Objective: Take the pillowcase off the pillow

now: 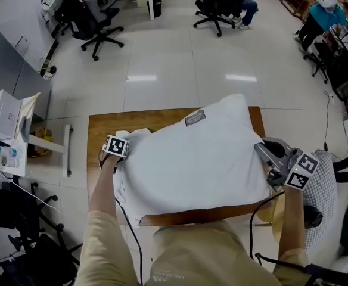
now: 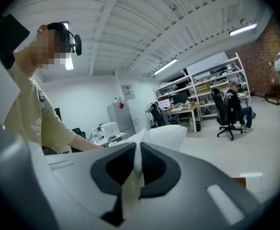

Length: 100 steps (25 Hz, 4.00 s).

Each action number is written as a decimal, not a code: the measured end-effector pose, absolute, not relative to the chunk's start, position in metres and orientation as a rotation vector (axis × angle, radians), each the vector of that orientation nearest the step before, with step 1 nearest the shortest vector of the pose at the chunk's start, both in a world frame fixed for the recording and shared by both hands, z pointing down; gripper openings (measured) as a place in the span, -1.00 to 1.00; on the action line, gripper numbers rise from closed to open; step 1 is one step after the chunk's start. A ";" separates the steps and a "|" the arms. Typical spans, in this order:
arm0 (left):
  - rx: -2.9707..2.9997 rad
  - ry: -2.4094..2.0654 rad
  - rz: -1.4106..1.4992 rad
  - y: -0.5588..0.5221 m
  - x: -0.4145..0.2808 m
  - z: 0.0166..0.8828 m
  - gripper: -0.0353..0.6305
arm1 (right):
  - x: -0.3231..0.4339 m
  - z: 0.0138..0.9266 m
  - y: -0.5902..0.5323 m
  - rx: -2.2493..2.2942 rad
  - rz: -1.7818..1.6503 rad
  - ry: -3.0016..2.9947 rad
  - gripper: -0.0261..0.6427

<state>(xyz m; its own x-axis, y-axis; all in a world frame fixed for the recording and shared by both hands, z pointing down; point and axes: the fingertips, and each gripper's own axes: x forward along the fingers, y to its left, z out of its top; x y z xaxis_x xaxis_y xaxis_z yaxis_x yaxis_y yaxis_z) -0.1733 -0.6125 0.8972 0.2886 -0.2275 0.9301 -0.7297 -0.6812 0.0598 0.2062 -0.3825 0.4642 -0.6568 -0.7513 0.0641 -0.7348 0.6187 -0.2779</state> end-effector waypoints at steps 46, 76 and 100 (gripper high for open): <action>2.418 -1.326 0.450 -0.402 -0.112 0.713 -0.35 | 0.415 0.820 -0.237 -2.205 -1.095 2.340 0.11; 2.797 -1.438 0.132 -0.337 -0.054 0.576 -0.21 | 0.072 0.540 -0.302 -1.217 0.207 2.977 0.21; 2.245 -1.580 0.456 -0.305 -0.253 0.808 -0.21 | -0.139 0.865 -0.315 -0.044 0.211 4.339 -0.18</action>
<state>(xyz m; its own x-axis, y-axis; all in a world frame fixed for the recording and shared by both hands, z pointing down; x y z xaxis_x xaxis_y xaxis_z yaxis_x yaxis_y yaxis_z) -0.2530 -0.3052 0.8078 0.3236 -0.8293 0.4555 -0.9445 -0.3120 0.1029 -0.1390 -0.3150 0.8646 -0.3592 -0.0591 0.9314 0.0314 0.9967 0.0753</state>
